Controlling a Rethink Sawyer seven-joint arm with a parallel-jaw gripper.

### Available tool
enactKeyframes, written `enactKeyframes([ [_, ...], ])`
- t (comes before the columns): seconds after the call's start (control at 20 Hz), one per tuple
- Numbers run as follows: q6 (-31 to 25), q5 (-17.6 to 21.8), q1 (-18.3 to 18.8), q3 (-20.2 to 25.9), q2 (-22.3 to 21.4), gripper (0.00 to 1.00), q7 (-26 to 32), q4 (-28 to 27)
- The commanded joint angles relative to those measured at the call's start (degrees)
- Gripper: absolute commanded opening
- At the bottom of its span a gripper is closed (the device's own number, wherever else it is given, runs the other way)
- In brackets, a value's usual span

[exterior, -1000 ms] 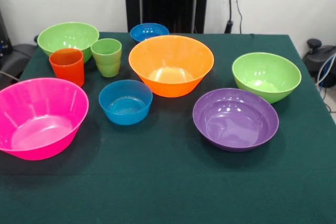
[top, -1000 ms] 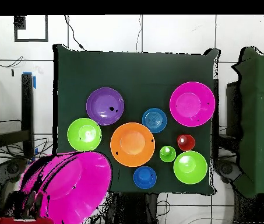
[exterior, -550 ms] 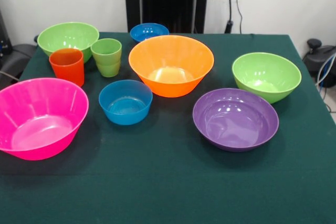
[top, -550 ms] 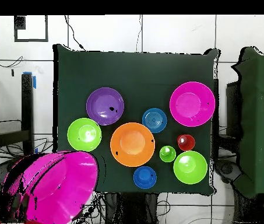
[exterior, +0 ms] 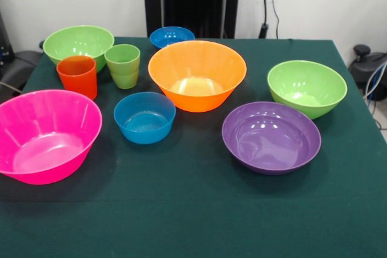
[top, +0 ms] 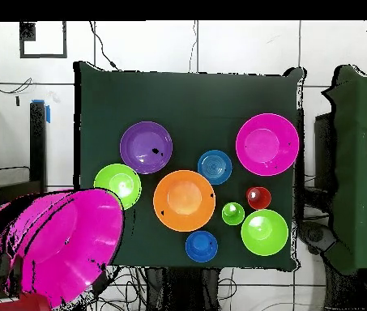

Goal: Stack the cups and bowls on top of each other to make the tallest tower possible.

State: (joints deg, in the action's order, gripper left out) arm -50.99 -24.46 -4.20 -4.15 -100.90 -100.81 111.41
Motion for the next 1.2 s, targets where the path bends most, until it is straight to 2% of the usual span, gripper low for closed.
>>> enactKeyframes([
  [0.05,6.0,-3.5,-0.2,-7.5,0.4,0.0,24.7,20.0],
  [0.4,8.6,-7.2,-0.2,-7.1,1.1,0.0,28.7,21.6],
  [0.65,11.8,-10.1,-1.0,-6.8,1.1,0.0,28.3,23.2],
  [0.95,18.8,-15.6,-3.1,-5.9,1.2,0.0,28.1,26.2],
  [1.2,20.9,-19.2,-4.1,-5.4,1.8,0.0,29.3,27.6],
])
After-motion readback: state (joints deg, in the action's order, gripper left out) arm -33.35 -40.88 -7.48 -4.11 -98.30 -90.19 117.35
